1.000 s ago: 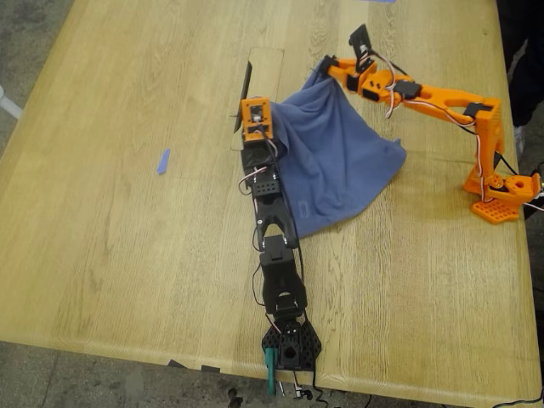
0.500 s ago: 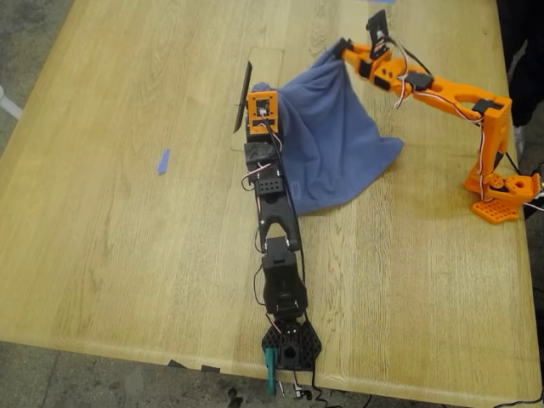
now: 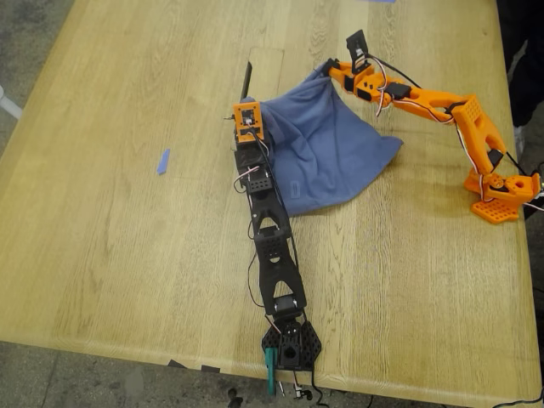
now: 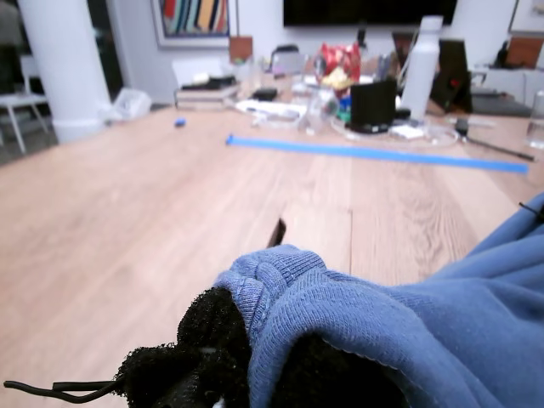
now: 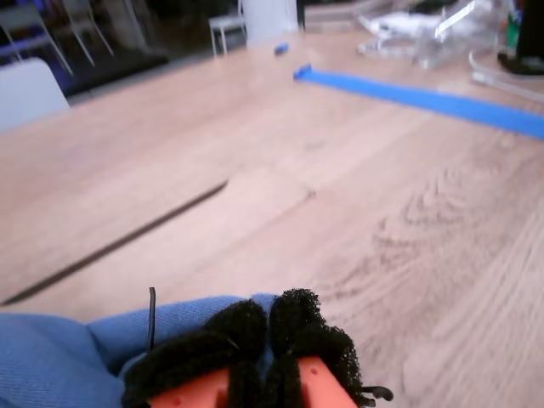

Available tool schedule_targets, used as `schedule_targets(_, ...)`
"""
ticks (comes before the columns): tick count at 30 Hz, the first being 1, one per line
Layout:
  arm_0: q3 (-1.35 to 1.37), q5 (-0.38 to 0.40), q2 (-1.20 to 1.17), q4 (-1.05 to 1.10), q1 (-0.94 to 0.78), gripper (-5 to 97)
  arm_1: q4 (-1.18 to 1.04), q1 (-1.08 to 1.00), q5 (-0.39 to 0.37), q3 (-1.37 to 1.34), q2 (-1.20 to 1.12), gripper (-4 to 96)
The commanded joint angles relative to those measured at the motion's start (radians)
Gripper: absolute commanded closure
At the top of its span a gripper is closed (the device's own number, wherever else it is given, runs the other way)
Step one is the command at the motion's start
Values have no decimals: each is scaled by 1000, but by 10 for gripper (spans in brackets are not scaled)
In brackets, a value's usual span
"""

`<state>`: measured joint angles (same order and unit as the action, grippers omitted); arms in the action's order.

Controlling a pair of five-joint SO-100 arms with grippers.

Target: Fold a T-shirt

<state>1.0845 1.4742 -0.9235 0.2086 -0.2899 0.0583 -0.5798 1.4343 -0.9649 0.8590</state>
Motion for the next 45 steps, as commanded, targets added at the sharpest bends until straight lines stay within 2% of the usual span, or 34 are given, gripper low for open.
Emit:
schedule_targets(1,-110,15,-229,-118,14,919,-98,-3,-8,57,117,899)
schedule_targets(11,215,20,-591,-350,104,919,-379,-5,-9,-98,402,899)
schedule_targets(21,569,23,-948,-540,153,919,-477,49,-15,-715,877,899)
schedule_targets(27,709,20,-1112,-661,202,919,-588,106,-17,-899,1089,897)
schedule_targets(38,879,44,-1371,-948,426,919,-902,196,-28,-1015,1353,902)
schedule_targets(45,1051,67,-1491,-1011,554,919,-986,272,-32,-1266,1588,906)
